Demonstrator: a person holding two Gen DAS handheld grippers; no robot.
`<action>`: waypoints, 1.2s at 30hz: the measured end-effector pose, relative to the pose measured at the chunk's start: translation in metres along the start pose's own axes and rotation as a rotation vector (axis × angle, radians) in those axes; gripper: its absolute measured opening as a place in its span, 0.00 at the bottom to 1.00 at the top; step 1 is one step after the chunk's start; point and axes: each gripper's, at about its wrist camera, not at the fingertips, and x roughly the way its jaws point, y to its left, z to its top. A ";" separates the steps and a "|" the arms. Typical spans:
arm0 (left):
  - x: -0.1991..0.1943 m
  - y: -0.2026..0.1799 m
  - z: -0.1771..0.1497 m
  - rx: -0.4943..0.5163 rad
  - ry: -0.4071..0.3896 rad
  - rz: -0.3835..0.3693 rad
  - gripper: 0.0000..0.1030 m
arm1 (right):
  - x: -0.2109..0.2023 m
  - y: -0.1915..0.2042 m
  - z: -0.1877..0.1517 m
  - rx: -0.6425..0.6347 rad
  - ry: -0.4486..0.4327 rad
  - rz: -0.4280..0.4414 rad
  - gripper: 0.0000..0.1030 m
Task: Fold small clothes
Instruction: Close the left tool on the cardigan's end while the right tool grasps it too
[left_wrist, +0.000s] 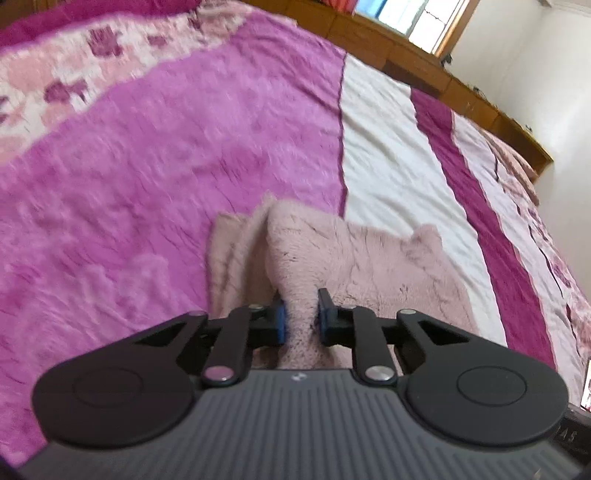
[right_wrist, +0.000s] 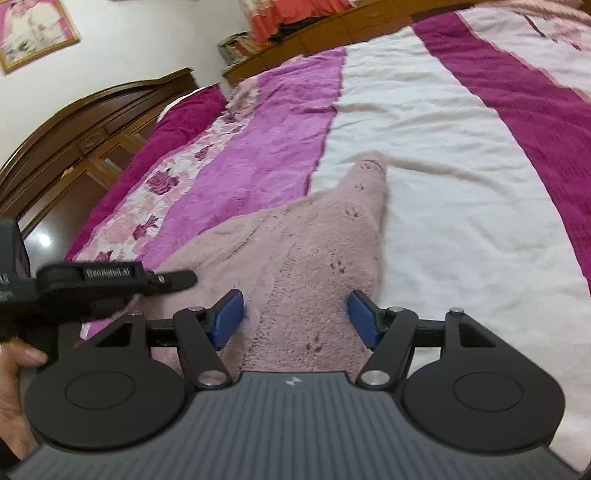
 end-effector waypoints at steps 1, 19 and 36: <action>-0.003 0.002 0.000 0.008 -0.011 0.027 0.18 | 0.000 0.004 0.000 -0.019 -0.001 0.009 0.68; 0.033 0.012 0.028 0.014 0.000 0.084 0.60 | 0.004 0.005 0.004 -0.019 0.002 0.009 0.69; 0.051 0.016 0.024 -0.036 -0.062 0.242 0.17 | 0.024 -0.018 0.000 0.047 0.041 0.029 0.76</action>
